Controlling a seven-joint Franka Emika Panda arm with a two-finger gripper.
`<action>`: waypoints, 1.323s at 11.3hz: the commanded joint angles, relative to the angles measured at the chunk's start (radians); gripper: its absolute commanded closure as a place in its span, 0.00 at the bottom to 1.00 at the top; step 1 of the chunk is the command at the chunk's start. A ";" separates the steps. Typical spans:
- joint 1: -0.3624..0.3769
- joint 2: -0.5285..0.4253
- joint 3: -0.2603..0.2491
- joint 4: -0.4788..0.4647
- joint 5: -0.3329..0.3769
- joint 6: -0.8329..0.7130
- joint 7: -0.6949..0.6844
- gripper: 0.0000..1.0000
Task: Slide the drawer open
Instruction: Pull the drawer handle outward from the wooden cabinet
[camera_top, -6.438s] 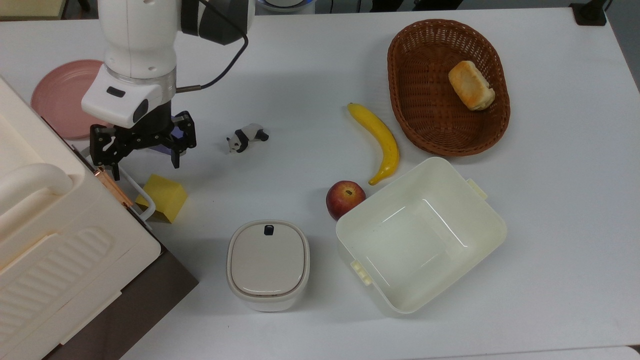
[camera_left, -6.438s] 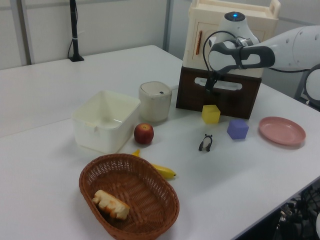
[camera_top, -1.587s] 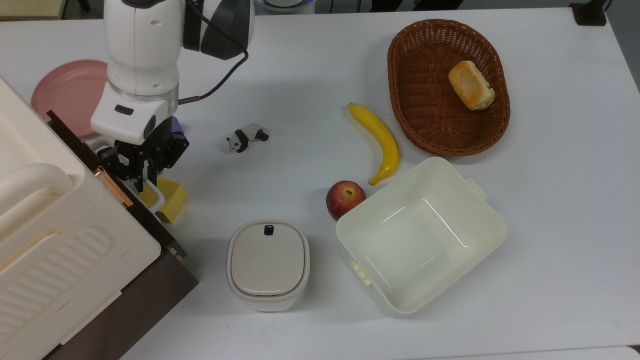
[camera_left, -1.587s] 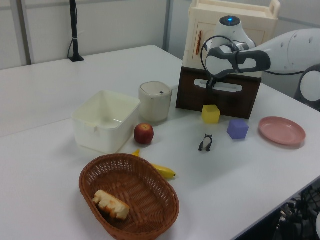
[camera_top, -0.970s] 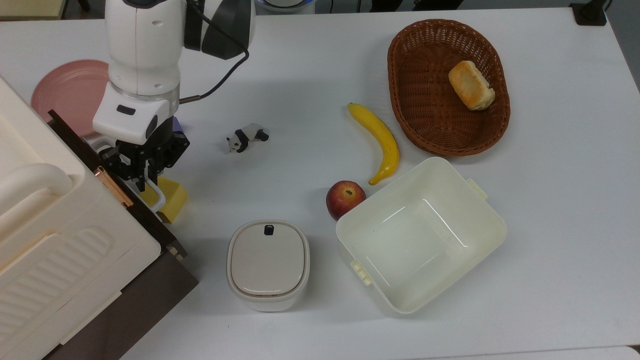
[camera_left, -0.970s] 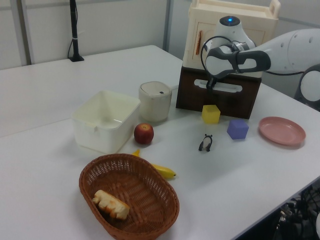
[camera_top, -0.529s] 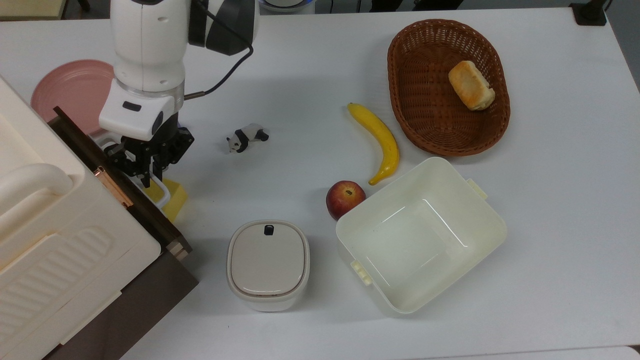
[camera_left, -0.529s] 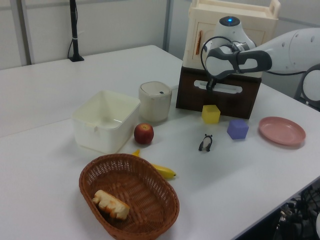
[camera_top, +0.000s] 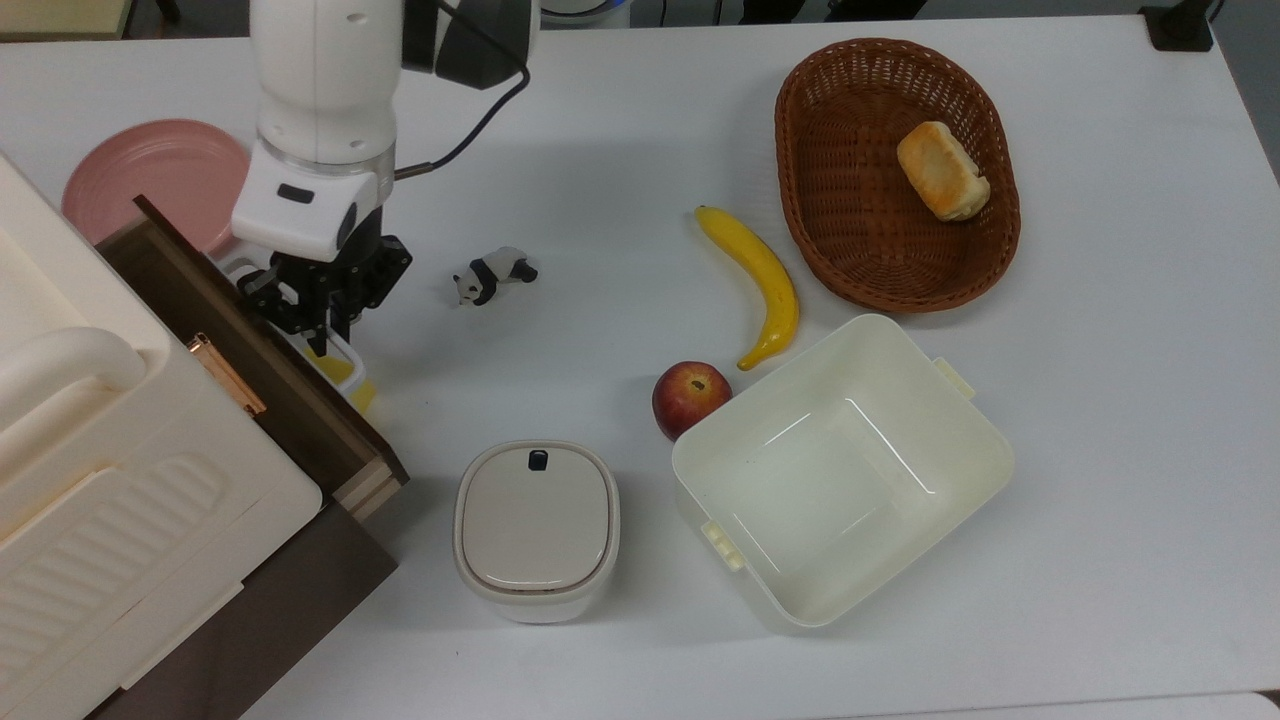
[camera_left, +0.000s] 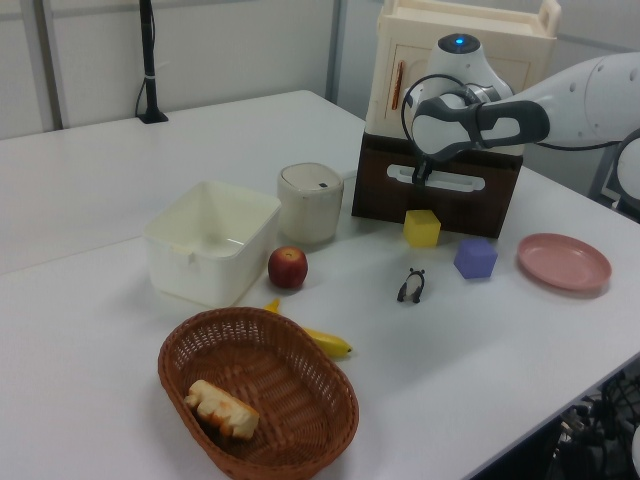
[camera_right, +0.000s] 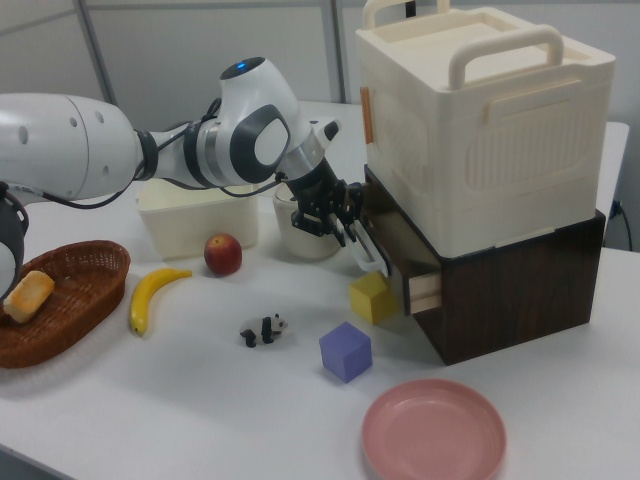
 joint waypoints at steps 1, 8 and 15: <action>0.011 -0.080 0.033 -0.092 0.012 0.005 0.028 0.87; 0.033 -0.108 0.053 -0.122 0.012 -0.081 0.026 0.87; 0.030 -0.122 0.071 -0.142 0.012 -0.101 0.023 0.87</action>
